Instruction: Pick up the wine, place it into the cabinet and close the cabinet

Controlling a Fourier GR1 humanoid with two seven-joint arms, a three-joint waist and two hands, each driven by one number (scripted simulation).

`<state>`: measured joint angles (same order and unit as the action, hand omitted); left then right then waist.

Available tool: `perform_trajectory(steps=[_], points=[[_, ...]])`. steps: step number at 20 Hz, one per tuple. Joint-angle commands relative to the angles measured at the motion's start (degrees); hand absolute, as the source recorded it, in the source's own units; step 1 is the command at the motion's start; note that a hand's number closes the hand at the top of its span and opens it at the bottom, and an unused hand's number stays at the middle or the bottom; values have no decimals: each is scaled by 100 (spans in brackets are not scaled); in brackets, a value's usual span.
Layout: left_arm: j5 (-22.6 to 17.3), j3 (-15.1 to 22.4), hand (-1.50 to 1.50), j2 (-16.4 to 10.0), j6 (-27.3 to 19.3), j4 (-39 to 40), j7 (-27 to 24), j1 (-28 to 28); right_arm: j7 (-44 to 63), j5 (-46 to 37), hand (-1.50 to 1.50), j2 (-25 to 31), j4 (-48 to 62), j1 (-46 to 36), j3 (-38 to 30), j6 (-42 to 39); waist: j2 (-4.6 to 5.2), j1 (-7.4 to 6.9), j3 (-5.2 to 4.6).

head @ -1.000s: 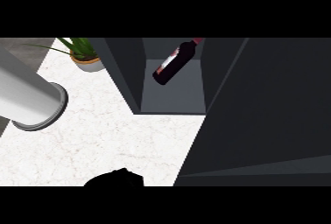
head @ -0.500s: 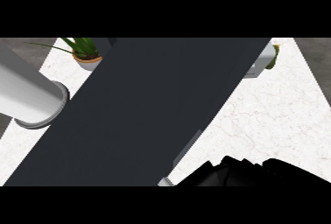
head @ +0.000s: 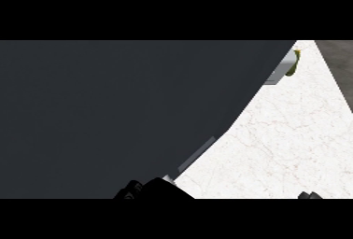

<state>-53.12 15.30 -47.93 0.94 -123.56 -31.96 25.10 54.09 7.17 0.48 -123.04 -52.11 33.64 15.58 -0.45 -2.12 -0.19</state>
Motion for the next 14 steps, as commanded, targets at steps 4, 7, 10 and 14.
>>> perform_trajectory(steps=[4, 7, 10, 14], points=[[-668, -858, 150, -401, 1058, 273, 73, 312, -940, -206, 150, -47, 2013, -1310, 276, 1053, 28, -99, 0], [-878, -1112, 150, -496, 1265, 302, 176, 351, -1441, -58, 150, -47, 2993, -1743, -44, 975, 59, -132, 3], [-1438, -1670, 150, -771, 1654, 539, 391, 328, -1593, 249, 150, -47, 3644, -2085, -224, 1212, 58, -147, 4], [-1226, -1696, 150, -560, 1838, 752, 291, 389, -2282, 622, 150, -48, 4866, -2296, -703, 802, 92, -110, 7]])
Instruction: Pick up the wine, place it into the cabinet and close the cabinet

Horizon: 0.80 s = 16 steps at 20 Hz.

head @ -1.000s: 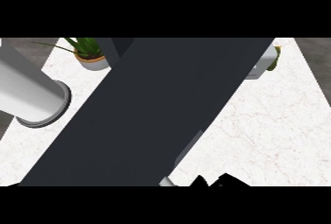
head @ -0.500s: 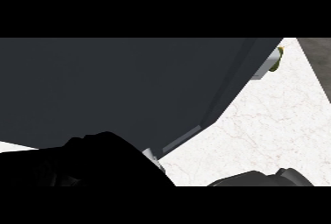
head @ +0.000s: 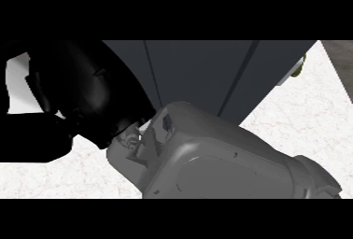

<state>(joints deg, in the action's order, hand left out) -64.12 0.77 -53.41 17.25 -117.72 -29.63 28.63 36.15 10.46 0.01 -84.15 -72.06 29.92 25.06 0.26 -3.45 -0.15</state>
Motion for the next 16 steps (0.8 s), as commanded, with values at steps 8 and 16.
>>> perform_trajectory(steps=[8, 16], points=[[-366, -521, 150, -44, 116, 29, 322, -34, -1796, 314, 150, 51, 3082, -462, -873, -462, 62, -3, 9], [-565, -743, 150, -128, 153, 72, 446, -191, -2523, 193, 150, 475, 3385, 123, -701, -705, 121, 49, 12]])
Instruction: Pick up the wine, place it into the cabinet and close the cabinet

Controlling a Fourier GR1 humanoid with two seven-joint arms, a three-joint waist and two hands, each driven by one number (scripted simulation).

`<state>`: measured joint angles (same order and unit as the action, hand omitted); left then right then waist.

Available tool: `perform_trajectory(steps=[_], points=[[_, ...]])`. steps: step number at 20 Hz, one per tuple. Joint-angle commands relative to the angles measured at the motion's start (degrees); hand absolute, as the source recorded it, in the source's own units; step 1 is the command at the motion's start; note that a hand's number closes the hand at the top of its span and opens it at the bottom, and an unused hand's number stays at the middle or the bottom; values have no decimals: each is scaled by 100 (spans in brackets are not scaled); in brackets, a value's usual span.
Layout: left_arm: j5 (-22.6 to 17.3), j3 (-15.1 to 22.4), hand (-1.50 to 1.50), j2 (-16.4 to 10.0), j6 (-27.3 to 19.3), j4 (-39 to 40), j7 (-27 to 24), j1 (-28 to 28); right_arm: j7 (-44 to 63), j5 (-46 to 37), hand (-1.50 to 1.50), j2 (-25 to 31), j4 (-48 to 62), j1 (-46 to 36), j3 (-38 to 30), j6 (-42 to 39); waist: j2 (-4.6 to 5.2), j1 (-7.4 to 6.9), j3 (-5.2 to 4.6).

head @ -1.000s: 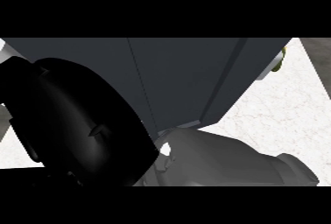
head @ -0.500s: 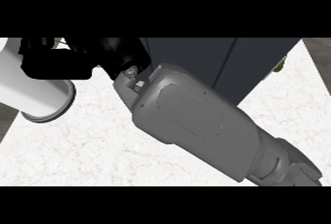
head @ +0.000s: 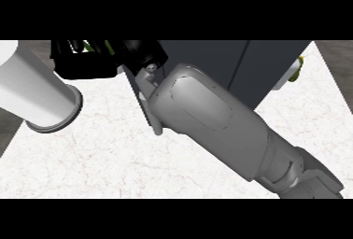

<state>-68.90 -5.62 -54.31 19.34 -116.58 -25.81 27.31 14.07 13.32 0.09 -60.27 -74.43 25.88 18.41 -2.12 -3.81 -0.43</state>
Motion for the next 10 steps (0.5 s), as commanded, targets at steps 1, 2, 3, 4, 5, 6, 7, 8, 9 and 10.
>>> perform_trajectory(steps=[1, 2, 3, 4, 5, 6, 7, 8, 9, 10], points=[[34, 70, 150, 102, -85, -53, 7, -33, -397, -87, 150, 535, 1002, 432, -321, -72, 380, 108, 35], [-18, -24, 150, 17, -155, -87, 81, -3, -368, -131, 150, 546, 1087, 379, -289, -100, 373, 53, 37], [6, -19, 150, 12, -184, -186, 89, 6, -481, -208, 150, 671, 1074, 507, -238, -128, 371, 68, 42], [-4, -49, 150, 32, -19, -22, 66, 63, -435, -232, 150, 711, 1053, 550, -230, -94, 347, 101, 31], [-80, -102, 150, -45, -187, -146, 124, -78, -487, -228, 150, 661, 1086, 589, -227, -72, 386, 138, 41], [-49, -80, 150, 24, -206, -52, 75, -123, -481, -249, 150, 644, 1099, 511, -234, -71, 389, 176, 30], [-60, -170, 150, -38, -94, 76, 110, -32, -613, -287, 150, 711, 1100, 658, -211, -76, 391, 137, 28], [-67, -43, 150, 4, -149, -110, 127, -82, -626, -294, 150, 620, 1163, 479, -279, -14, 403, 96, 28], [-10, -25, 150, 10, -168, -31, 120, -126, -679, -228, 150, 812, 1088, 505, -345, -201, 429, 202, 29], [-36, -59, 150, 42, -156, -80, 93, -95, -713, -247, 150, 751, 1112, 661, -266, -183, 395, 157, 31]])
